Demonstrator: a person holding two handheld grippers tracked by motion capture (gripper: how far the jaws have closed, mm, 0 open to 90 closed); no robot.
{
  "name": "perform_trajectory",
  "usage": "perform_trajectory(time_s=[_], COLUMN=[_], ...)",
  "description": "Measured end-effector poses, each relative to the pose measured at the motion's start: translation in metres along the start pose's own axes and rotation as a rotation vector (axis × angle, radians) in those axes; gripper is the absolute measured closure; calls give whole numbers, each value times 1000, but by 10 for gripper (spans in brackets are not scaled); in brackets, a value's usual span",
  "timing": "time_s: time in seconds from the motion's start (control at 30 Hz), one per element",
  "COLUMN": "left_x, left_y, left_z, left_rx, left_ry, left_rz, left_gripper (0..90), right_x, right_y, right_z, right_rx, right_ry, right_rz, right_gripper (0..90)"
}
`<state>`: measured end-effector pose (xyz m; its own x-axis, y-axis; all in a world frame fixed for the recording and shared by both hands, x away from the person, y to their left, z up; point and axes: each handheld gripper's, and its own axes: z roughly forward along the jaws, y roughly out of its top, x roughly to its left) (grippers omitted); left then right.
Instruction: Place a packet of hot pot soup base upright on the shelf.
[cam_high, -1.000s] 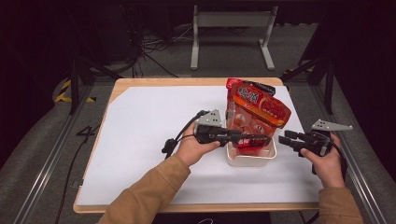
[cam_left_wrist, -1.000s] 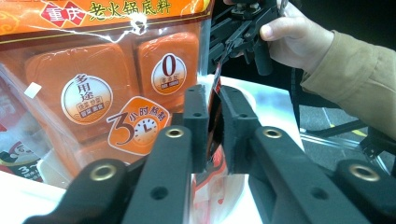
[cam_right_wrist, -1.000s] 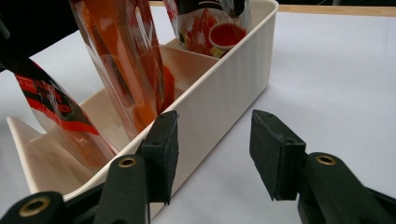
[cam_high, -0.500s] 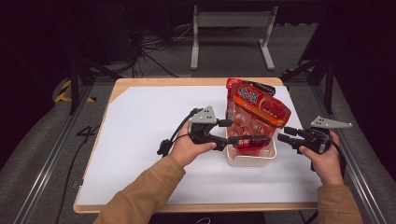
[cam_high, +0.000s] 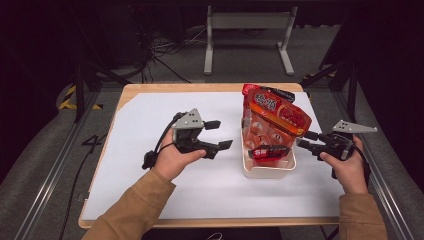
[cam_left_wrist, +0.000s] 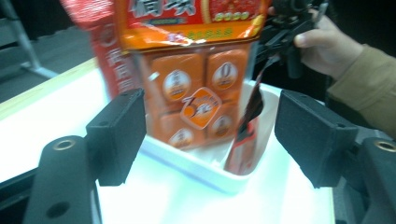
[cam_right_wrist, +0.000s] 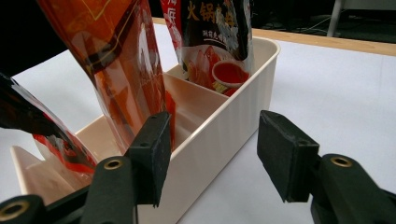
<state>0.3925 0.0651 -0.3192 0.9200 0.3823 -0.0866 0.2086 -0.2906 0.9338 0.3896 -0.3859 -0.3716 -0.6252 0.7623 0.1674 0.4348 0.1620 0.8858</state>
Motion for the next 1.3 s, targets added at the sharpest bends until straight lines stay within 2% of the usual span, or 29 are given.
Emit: perform_trajectory(time_s=[0.03,0.2,0.33,0.47,0.57,0.8,0.93,1.03,1.17,1.3], left_x=[2,10,13,18,21,29,31,35,40,45], left_y=[-1,-9,-14,-22,-29,-46,-54,-64,-74,-86], left_z=[-5,-28,-40,-54,-60,-77,-89,-99,-108,-115], left_rx=[0,0,-1,21,47,49,51,30,42,56], left_ry=[12,59,86,117,141,170,206,228,257,265], left_rz=[7,-12,-21,-18,-15,-51,-35,-56,-73,-87], left_gripper=[248,223,213,199,190,182,177,173,169,162], right_x=[0,-1,-1,-1,1,3,2,1,0,0], right_y=[0,-1,-1,-1,0,-1,-2,-2,-3,-4], right_z=[0,-1,-2,-2,-1,-1,-2,-3,-2,-2], right_rx=[-4,-2,4,8,26,28,21,12,6,-1], right_ry=[0,3,-3,-8,-11,-36,-44,-52,-57,-63], right_rz=[5,22,26,21,11,3,-1,2,-2,-9], right_gripper=[443,411,398,377,339,292,281,270,262,255])
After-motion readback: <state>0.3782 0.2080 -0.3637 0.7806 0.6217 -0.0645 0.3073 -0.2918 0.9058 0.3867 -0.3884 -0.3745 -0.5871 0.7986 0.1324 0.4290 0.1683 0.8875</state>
